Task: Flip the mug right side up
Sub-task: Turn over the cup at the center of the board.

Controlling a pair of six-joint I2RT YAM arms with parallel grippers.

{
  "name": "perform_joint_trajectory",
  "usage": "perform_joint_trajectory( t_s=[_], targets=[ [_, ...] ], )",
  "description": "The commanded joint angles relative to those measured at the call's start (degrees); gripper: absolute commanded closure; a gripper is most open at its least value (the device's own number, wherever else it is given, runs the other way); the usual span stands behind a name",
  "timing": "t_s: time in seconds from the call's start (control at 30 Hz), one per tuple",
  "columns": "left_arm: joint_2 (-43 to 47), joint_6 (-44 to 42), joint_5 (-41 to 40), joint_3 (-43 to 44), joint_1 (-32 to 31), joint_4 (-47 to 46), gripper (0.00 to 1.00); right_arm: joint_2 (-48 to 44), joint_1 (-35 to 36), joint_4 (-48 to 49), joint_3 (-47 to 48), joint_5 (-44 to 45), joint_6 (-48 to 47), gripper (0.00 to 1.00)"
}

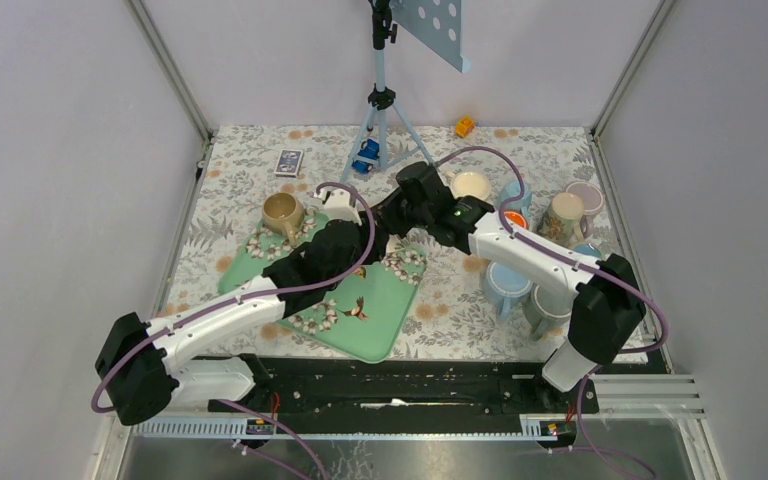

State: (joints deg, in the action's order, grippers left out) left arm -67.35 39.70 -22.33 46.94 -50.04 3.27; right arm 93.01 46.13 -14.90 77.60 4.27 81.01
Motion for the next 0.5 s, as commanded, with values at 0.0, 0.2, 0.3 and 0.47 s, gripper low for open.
perform_joint_trajectory(
  t_s=[0.0,0.2,0.3,0.47],
  targets=[
    [-1.1,-2.8,-7.9,2.1,0.5,0.0,0.61,-2.7,1.5,6.2,6.3,-4.2,3.0,1.00],
    [-1.2,-3.6,-10.2,2.8,0.4,0.5,0.71,-3.7,1.8,6.4,5.5,-5.2,2.8,1.00],
    [-0.7,-3.6,-10.2,2.9,0.4,0.5,0.79,-4.2,1.9,7.6,4.0,-5.9,2.2,1.00],
    [0.3,-2.3,-9.0,3.8,0.4,2.0,1.00,-5.7,1.9,9.2,1.2,-5.5,-0.3,1.00]
  ],
)
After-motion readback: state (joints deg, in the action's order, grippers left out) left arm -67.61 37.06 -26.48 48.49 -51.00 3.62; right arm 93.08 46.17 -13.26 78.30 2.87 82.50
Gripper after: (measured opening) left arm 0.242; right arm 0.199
